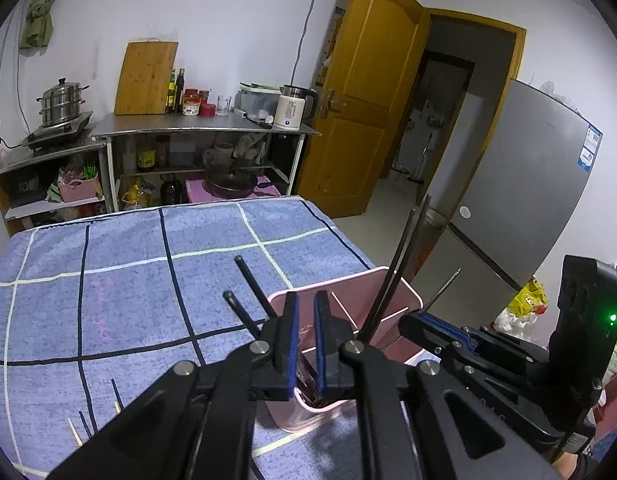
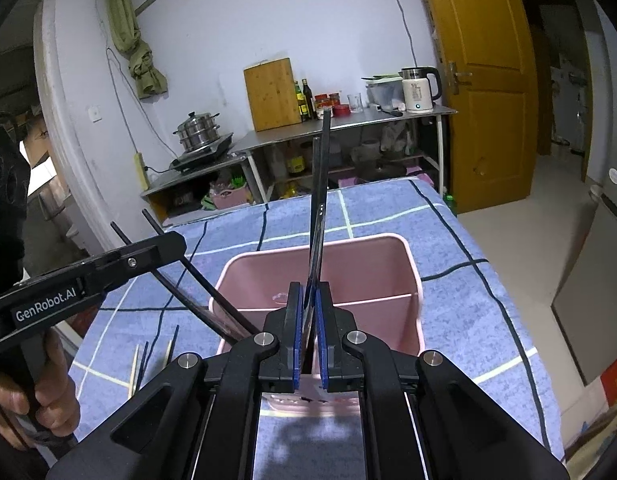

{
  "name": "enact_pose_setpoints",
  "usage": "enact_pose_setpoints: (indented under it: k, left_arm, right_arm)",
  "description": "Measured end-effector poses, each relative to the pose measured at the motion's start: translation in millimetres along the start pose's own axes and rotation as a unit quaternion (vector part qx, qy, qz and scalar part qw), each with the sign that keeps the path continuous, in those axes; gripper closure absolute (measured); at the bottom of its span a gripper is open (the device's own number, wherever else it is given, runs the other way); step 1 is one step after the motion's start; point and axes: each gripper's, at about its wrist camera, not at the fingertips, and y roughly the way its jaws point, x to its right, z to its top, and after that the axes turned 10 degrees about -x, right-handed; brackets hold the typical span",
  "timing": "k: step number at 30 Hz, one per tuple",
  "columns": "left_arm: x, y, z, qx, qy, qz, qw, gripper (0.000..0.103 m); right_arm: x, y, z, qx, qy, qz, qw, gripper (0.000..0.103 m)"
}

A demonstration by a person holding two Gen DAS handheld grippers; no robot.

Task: Organize utensils
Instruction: 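Lower both chopsticks into the basket and open both tools, then move both tools back over the wooden chopsticks on the cloth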

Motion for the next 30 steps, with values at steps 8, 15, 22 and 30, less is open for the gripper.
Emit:
enact_pose_setpoints:
  k: [8,15,22,30]
  left_arm:
    - [-0.6,-23.4,-0.3,0.021,0.001,-0.003,0.9998,0.083]
    - [-7.2,-57.1,-12.0,0.048,-0.006,-0.002,0.9988,0.081]
    - [-20.4,-87.6,-38.3,0.062,-0.010,0.015,0.9979,0.078]
    - [-52.1,-111.5,-80.3,0.060,-0.035,0.050,0.9963,0.078]
  right_arm:
    - [0.0,-19.4,-0.4,0.019,0.003,-0.011,1.000,0.088]
    - [-7.2,-46.9,-8.4,0.043,0.002,-0.008,0.999,0.087]
    - [-27.1,-66.2,-27.4,0.054,-0.020,0.009,0.998,0.087]
    - [-61.4,-64.8,-55.1,0.035,-0.055,0.037,0.997,0.087]
